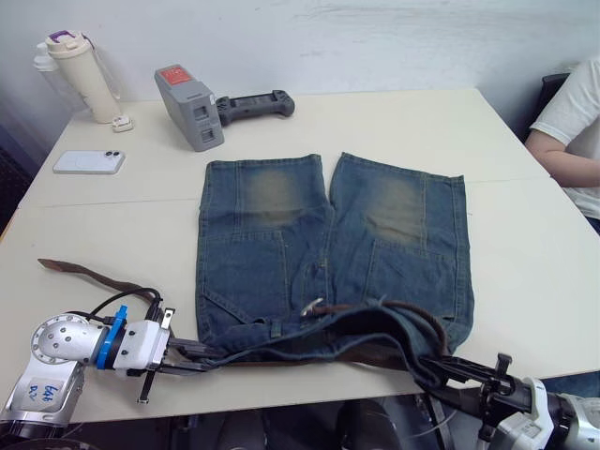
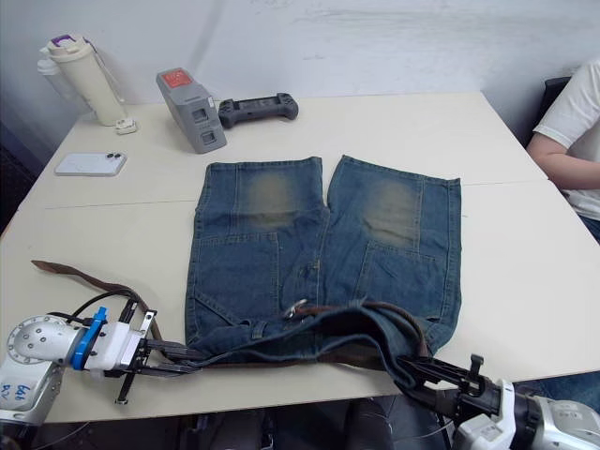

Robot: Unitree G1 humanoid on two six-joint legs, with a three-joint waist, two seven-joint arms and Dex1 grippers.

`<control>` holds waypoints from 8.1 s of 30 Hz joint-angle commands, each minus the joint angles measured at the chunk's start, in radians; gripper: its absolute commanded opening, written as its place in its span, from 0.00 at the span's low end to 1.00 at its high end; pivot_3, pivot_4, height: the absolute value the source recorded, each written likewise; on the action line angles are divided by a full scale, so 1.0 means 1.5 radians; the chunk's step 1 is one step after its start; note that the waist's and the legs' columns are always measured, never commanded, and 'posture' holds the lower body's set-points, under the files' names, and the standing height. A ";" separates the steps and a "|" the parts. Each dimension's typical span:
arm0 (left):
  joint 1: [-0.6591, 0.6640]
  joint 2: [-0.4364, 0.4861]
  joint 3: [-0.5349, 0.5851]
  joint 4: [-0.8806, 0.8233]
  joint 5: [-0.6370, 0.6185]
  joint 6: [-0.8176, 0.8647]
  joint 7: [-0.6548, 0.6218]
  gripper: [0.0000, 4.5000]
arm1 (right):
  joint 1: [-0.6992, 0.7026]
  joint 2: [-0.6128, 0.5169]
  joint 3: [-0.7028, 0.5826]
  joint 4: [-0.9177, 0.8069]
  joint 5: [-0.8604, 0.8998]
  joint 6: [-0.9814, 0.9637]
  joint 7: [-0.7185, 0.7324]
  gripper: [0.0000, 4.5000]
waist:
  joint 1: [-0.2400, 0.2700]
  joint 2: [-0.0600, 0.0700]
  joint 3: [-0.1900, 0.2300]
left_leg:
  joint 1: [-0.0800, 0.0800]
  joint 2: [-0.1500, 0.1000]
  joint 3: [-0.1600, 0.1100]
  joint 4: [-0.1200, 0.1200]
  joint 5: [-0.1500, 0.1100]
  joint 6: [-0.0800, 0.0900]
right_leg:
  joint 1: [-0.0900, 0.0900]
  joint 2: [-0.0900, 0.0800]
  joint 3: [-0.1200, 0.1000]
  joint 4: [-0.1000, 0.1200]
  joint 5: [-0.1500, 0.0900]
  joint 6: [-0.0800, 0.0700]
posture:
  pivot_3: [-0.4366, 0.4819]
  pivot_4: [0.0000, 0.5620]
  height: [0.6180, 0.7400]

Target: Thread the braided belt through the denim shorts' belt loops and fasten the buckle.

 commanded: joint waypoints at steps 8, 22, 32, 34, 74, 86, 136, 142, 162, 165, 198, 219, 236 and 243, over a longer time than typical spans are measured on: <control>0.017 0.107 0.080 0.040 -0.217 0.312 -0.022 0.99 | 0.035 -0.102 -0.047 0.162 0.033 -0.073 -0.098 1.00 | -0.004 0.000 0.000 | 0.000 0.001 0.000 0.001 -0.001 0.000 | 0.001 0.000 0.000 0.000 0.000 0.000 | 0.48 0.27 0.27; -0.149 0.139 0.098 0.045 -0.306 0.615 0.080 0.99 | -0.104 -0.193 -0.071 0.256 0.151 0.249 -0.139 1.00 | -0.003 0.002 0.001 | 0.000 0.001 -0.002 0.003 -0.002 0.000 | 0.002 0.000 0.000 0.000 -0.001 0.000 | 0.48 0.27 0.27; -0.382 0.026 -0.070 -0.019 -0.156 0.635 0.253 0.99 | -0.360 -0.222 0.045 -0.103 0.351 0.894 -0.161 1.00 | 0.004 0.004 0.001 | -0.001 0.001 -0.001 0.003 -0.001 0.001 | 0.000 0.001 0.001 0.002 0.000 0.001 | 0.48 0.27 0.27; -0.419 0.002 -0.120 -0.025 -0.102 0.625 0.289 0.99 | -0.397 -0.231 0.072 -0.146 0.383 0.994 -0.143 1.00 | 0.010 0.004 0.001 | -0.001 0.000 -0.001 0.002 -0.001 0.001 | 0.001 0.001 0.001 0.000 0.000 0.001 | 0.48 0.27 0.27; -0.566 -0.176 -0.289 0.165 0.199 0.658 0.437 0.01 | -0.668 -0.033 0.281 0.011 0.131 1.210 -0.086 0.00 | 0.012 -0.005 -0.009 | 0.000 -0.001 0.002 0.001 -0.002 0.002 | 0.001 0.001 0.002 -0.002 0.001 0.004 | 0.48 0.27 0.27; -0.705 -0.184 -0.268 0.450 0.264 0.478 0.491 0.01 | -0.873 0.043 0.335 0.329 0.013 1.017 -0.102 0.00 | -0.001 -0.004 -0.007 | -0.004 -0.001 0.005 -0.001 -0.001 0.002 | -0.005 0.000 0.003 0.001 0.001 0.004 | 0.48 0.27 0.27; -0.670 -0.121 -0.126 0.232 0.120 0.619 0.260 1.00 | -0.929 -0.017 0.226 0.197 0.097 1.049 0.121 0.99 | -0.018 0.002 -0.004 | -0.010 -0.001 0.004 -0.001 -0.001 0.002 | -0.011 0.000 0.002 0.001 0.002 0.004 | 0.48 0.27 0.27; -0.596 0.007 -0.004 0.085 -0.053 0.844 0.195 1.00 | -0.862 -0.083 0.239 -0.128 0.272 1.281 0.210 0.99 | -0.022 0.004 0.000 | -0.005 -0.001 0.000 -0.004 -0.001 0.002 | -0.009 0.001 0.000 -0.001 0.002 0.004 | 0.48 0.27 0.27; 0.077 0.024 0.717 -0.267 -0.323 1.239 0.481 1.00 | -0.929 -0.023 0.352 -0.135 0.302 1.221 0.281 0.99 | -0.024 -0.001 0.002 | 0.000 -0.001 0.000 -0.005 -0.003 0.000 | -0.006 0.000 0.005 -0.003 0.002 0.004 | 0.48 0.27 0.27; 0.181 -0.047 0.798 -0.270 -0.451 1.239 0.564 1.00 | -0.935 0.001 0.377 -0.103 0.276 1.144 0.310 0.99 | -0.021 -0.004 0.001 | 0.000 -0.001 -0.001 -0.006 -0.004 0.000 | -0.008 0.000 0.005 -0.004 0.002 0.004 | 0.48 0.27 0.27; 0.410 -0.251 0.333 -0.285 -1.042 0.762 1.208 1.00 | -0.930 0.039 0.366 -0.095 0.250 1.156 0.276 0.99 | 0.017 0.011 -0.003 | -0.001 -0.012 -0.001 0.005 -0.012 0.010 | -0.008 -0.013 0.003 -0.004 0.003 0.002 | 0.48 0.27 0.27; 0.115 -0.472 0.330 -0.231 -1.042 0.685 1.488 0.71 | -0.932 0.028 0.359 -0.115 0.232 1.162 0.228 1.00 | 0.051 0.018 -0.003 | -0.001 -0.015 -0.007 0.010 -0.013 0.014 | 0.008 -0.014 -0.001 -0.010 0.007 0.009 | 0.48 0.27 0.27; 0.086 -0.419 0.332 -0.213 -1.042 0.675 1.466 0.01 | -0.926 0.016 0.359 -0.113 0.231 1.164 0.215 1.00 | 0.045 0.015 -0.001 | -0.001 -0.013 -0.008 0.009 -0.013 0.011 | 0.008 -0.011 -0.005 -0.012 0.006 0.009 | 0.48 0.27 0.27; 0.088 -0.415 0.344 -0.189 -1.042 0.663 1.449 0.59 | -0.925 0.017 0.360 -0.114 0.230 1.163 0.210 1.00 | 0.043 0.013 0.001 | -0.001 -0.013 -0.009 0.007 -0.013 0.010 | 0.009 -0.011 -0.006 -0.013 0.006 0.009 | 0.48 0.27 0.27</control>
